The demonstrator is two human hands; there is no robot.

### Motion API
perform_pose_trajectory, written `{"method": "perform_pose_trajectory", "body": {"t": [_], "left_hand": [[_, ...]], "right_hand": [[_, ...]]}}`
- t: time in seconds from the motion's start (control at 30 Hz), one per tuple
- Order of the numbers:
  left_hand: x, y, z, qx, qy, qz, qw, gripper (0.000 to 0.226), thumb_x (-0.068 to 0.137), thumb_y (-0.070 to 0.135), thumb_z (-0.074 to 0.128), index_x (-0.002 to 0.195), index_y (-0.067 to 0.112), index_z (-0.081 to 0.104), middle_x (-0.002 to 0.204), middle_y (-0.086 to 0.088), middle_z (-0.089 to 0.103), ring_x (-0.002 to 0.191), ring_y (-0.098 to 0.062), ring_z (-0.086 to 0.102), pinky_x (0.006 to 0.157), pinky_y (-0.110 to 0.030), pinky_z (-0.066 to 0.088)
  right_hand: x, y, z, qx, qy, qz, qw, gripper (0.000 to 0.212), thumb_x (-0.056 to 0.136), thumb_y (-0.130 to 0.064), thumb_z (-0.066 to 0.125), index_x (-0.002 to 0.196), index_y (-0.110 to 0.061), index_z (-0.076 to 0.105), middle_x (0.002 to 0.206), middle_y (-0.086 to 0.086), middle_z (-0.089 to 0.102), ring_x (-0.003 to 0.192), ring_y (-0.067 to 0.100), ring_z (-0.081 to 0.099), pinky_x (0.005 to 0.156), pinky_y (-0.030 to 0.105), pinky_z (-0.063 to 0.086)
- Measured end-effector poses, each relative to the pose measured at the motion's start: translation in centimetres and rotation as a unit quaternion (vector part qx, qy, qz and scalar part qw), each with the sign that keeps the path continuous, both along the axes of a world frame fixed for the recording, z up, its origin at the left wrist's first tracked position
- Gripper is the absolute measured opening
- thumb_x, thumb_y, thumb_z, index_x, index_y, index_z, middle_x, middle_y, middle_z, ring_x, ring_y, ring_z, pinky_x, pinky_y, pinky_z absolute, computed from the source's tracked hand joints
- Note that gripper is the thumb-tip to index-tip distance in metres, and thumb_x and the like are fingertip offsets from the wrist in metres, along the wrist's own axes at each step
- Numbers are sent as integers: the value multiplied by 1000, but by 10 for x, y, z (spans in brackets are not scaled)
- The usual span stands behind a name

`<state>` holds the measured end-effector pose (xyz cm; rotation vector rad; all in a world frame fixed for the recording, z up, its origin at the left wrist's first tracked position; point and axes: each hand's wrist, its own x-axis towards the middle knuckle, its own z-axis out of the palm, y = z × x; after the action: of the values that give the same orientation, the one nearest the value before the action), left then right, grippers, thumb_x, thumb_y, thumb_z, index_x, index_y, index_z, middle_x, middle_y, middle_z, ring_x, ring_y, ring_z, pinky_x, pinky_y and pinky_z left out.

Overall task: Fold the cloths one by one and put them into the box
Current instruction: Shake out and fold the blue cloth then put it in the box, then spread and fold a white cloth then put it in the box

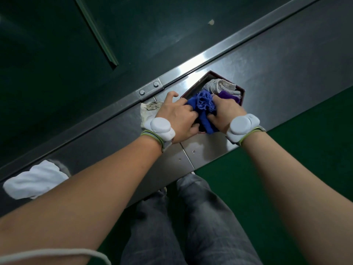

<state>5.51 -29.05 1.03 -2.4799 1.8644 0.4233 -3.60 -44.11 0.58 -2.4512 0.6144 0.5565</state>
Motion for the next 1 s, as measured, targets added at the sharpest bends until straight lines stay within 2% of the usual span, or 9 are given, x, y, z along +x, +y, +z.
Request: {"method": "perform_pose_trajectory", "body": {"t": [0.13, 0.23, 0.4, 0.5, 0.63, 0.73, 0.77, 0.87, 1.0], "left_hand": [[0, 11, -2, -44, 1, 13, 999, 31, 78, 44, 45, 76, 23, 67, 82, 5, 66, 96, -20, 58, 97, -44, 24], [-1, 18, -4, -65, 10, 23, 998, 26, 75, 42, 50, 78, 22, 68, 89, 3, 65, 101, -19, 58, 95, -44, 25], [5, 18, -4, -59, 23, 22, 998, 26, 75, 41, 51, 77, 22, 68, 90, 3, 65, 102, -19, 58, 93, -44, 27], [8, 21, -1, -40, 24, 16, 999, 29, 75, 40, 48, 80, 22, 69, 93, 2, 65, 102, -20, 58, 92, -44, 28], [8, 20, -2, -43, 19, 13, 999, 29, 75, 39, 47, 81, 21, 69, 92, 0, 64, 102, -22, 57, 91, -43, 27], [8, 22, -4, -45, 16, 7, 999, 29, 75, 40, 48, 83, 21, 69, 94, -1, 64, 104, -22, 57, 90, -43, 27], [8, 25, -4, -44, 16, 6, 999, 29, 75, 40, 48, 85, 21, 69, 97, 0, 64, 105, -22, 56, 91, -44, 27], [6, 27, -3, -34, 23, -1, 999, 32, 76, 39, 47, 93, 21, 67, 107, 1, 63, 116, -20, 51, 92, -43, 28], [1, 43, 3, -51, 74, 11, 996, 45, 71, 29, 55, 113, 14, 64, 129, -8, 58, 131, -26, 44, 94, -43, 39]], "right_hand": [[-2, 0, 2, 39, 0, -28, 999, 31, 78, -45, 55, 93, -18, 54, 77, 5, 62, 66, 26, 56, 58, 30, 43], [3, -3, 3, 73, 26, -52, 996, 30, 69, -51, 62, 81, -25, 53, 75, 1, 62, 66, 22, 57, 62, 31, 48], [13, 4, -6, -57, 87, 3, 995, 36, 76, -46, 63, 100, -20, 57, 94, 7, 67, 74, 27, 57, 63, 32, 48], [18, 20, -8, -136, 70, -9, 988, 34, 77, -46, 62, 98, -20, 55, 94, 7, 67, 79, 30, 62, 61, 32, 42], [24, 18, -4, -94, 118, 11, 989, 39, 69, -48, 67, 96, -23, 54, 91, 3, 64, 77, 26, 56, 63, 32, 44], [30, 24, -8, -205, 120, 32, 971, 18, 74, -37, 64, 83, -23, 56, 87, 2, 65, 86, 27, 59, 68, 33, 41], [34, 31, -12, -211, 117, 21, 970, 6, 80, -26, 59, 78, -21, 56, 88, 4, 68, 80, 27, 61, 64, 32, 40], [34, 45, -17, -200, 124, -5, 972, 11, 88, -11, 46, 87, -14, 57, 92, 11, 70, 79, 30, 65, 59, 32, 37], [33, 40, 5, -113, 143, 4, 983, 27, 79, -32, 61, 101, -15, 57, 98, 10, 68, 86, 31, 65, 61, 31, 44]]}}
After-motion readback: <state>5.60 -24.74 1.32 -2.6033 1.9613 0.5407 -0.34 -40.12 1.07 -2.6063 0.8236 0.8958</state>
